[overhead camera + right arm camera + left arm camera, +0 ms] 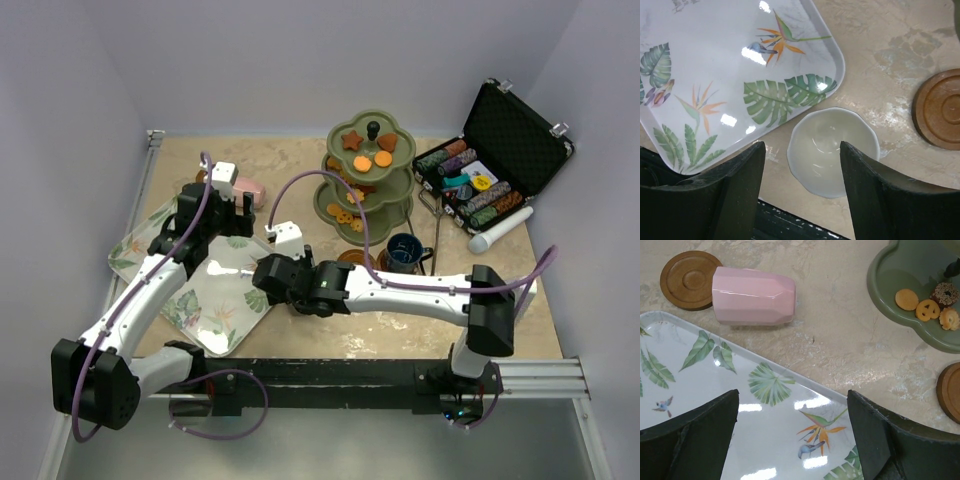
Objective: Serve the afternoon tea
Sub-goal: Adjust the cup at the center of the board, then pick up the cup at the center of the board.
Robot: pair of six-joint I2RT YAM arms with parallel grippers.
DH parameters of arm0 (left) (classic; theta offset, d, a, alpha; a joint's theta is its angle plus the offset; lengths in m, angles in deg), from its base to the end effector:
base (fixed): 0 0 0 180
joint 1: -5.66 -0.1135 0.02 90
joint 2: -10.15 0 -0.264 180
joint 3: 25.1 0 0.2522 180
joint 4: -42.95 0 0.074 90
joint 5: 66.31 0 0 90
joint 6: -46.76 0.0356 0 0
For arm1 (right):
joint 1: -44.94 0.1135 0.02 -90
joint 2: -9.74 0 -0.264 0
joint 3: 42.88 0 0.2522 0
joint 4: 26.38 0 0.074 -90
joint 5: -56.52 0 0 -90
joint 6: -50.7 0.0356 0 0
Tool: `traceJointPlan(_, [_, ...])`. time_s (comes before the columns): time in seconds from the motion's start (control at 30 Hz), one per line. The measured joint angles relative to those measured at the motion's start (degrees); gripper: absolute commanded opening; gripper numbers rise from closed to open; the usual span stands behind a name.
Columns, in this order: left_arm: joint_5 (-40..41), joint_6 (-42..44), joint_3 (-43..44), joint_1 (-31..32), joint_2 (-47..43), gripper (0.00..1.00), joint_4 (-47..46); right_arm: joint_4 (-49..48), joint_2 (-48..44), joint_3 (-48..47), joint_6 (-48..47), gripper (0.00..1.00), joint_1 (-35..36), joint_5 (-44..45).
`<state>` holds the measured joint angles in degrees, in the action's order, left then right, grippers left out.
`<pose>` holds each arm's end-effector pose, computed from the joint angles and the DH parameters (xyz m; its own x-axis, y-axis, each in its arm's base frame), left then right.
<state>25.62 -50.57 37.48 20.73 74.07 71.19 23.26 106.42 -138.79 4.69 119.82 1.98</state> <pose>0.2430 -0.0642 0.2906 -0.5023 0.0032 -0.8647 0.1689 0.9811 -0.0945 0.1161 0.3504 0.2929 -0.6238 -0.1398 -0.7690 -0.3567 0.9263 0.1210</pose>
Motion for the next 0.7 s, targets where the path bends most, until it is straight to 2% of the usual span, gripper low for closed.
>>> traceJointPlan(0.1, [0.0, 0.0, 0.0, 0.0, -0.2, 0.94, 0.0, -1.6, 2.6, 0.0, 0.2, 0.61, 0.0, -1.2])
traceJointPlan(0.23, [0.0, 0.0, 0.0, 0.0, -0.4, 0.94, 0.0, -3.4, 5.8, 1.0, 0.6, 0.50, 0.0, -3.1])
traceJointPlan(0.33, [0.0, 0.0, 0.0, 0.0, -0.5, 0.94, 0.0, -4.5, 6.6, 2.9, 0.5, 0.34, 0.0, -4.2])
traceJointPlan(0.47, [0.0, 0.0, 0.0, 0.0, -0.5, 0.94, 0.0, -7.5, 6.7, 5.1, -0.3, 0.00, 0.0, -5.4])
traceJointPlan(0.7, [0.2, 0.0, 0.0, 0.0, -0.5, 0.94, 0.0, -10.1, 3.9, 7.6, -7.8, 0.00, -0.3, -6.3])
